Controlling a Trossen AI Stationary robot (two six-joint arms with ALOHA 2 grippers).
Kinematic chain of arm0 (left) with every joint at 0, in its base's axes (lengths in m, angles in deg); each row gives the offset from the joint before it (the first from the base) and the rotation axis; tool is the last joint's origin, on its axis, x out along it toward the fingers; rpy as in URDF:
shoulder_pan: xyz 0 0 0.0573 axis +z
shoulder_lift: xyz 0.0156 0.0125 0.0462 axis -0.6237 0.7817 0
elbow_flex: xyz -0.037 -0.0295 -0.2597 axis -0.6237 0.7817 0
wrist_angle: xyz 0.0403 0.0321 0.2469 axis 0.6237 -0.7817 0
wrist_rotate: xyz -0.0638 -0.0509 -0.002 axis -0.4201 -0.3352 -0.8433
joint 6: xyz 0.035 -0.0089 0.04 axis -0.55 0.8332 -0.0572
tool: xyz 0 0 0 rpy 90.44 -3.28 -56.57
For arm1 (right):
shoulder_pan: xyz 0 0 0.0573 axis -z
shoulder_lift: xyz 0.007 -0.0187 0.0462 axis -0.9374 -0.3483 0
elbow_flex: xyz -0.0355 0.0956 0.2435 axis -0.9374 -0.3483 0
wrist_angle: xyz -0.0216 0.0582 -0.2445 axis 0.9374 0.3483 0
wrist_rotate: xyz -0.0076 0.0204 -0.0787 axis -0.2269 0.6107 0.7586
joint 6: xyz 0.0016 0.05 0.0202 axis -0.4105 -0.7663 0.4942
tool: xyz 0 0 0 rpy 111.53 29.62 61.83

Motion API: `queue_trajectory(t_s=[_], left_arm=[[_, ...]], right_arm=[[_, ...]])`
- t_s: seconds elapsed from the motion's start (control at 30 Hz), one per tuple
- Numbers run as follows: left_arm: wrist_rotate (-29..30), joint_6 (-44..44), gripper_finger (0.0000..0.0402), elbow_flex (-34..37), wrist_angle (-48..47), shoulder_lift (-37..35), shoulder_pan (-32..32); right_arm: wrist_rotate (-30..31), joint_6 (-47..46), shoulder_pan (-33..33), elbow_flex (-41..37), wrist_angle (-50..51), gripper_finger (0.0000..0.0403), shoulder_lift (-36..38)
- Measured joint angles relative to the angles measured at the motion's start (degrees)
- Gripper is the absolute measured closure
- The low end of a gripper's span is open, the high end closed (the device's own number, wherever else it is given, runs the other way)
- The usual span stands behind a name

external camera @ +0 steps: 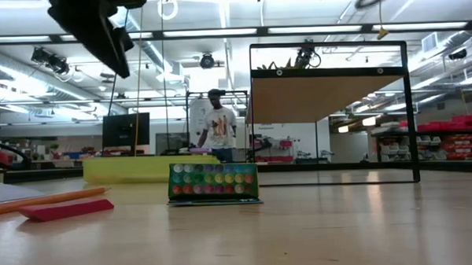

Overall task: Pack school essentials
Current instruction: Put the green scissors into the yellow supply box

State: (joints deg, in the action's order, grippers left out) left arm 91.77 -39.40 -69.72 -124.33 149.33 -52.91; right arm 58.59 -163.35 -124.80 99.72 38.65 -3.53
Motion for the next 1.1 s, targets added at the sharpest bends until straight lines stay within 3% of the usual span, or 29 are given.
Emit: queue_trajectory(t_s=[0.17, 0.5, 0.8, 1.1], left_arm=[[-0.2, -0.4, 0.0230, 0.0, 5.0, -1.0, 0.0], [-0.2, -1.6, 0.0230, 0.0, 30.1, -1.1, 0.7], [0.0, -1.4, 0.0230, 0.0, 41.5, -1.1, 3.7], [-4.6, 0.0, 0.0230, 0.0, 49.6, -1.1, 7.5]], right_arm=[[5.3, 1.5, 1.7, 3.7, 4.7, 0.0305, 2.3], [20.3, 14.5, 7.4, 13.6, 11.6, 0.0305, 4.3], [27.3, 38.9, 16.6, 24.5, 9.3, 0.0305, 4.3], [28.6, 66.7, 24.9, 30.3, -7.0, 0.0305, 4.3]])
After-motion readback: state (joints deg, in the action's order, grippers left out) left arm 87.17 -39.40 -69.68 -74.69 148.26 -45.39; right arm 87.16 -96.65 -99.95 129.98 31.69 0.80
